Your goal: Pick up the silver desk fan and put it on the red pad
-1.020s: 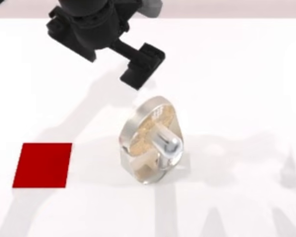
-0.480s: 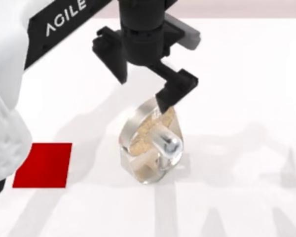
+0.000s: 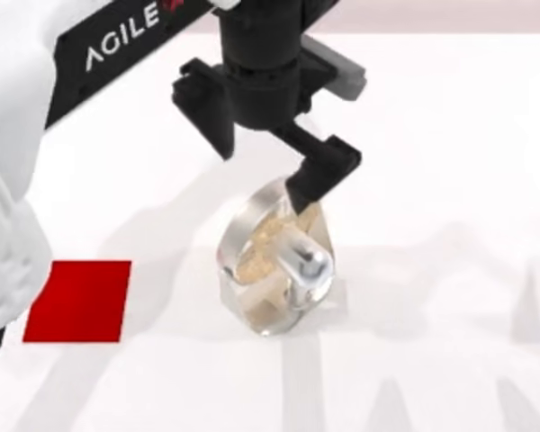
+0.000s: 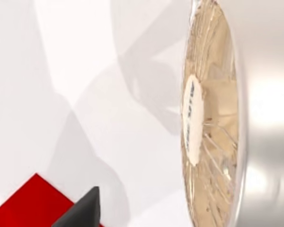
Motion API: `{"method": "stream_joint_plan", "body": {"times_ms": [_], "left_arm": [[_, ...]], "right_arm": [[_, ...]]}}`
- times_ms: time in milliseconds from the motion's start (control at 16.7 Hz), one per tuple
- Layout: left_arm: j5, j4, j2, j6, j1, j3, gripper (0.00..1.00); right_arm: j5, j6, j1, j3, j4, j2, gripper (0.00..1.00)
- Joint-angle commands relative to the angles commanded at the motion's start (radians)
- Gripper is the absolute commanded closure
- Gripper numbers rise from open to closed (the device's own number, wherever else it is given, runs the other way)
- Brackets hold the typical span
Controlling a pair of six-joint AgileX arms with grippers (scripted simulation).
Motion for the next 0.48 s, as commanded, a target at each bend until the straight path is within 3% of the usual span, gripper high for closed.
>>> {"method": "stream_joint_plan", "body": {"times_ms": [240, 480], "left_arm": [[0.000, 0.131, -0.026, -0.001, 0.000, -0.169, 0.00], [0.000, 0.163, -0.032, -0.001, -0.001, -0.203, 0.00]], "right_arm": [[0.000, 0.000, 0.000, 0.000, 0.000, 0.000, 0.00], [0.000, 0.000, 0.000, 0.000, 0.000, 0.000, 0.00]]}}
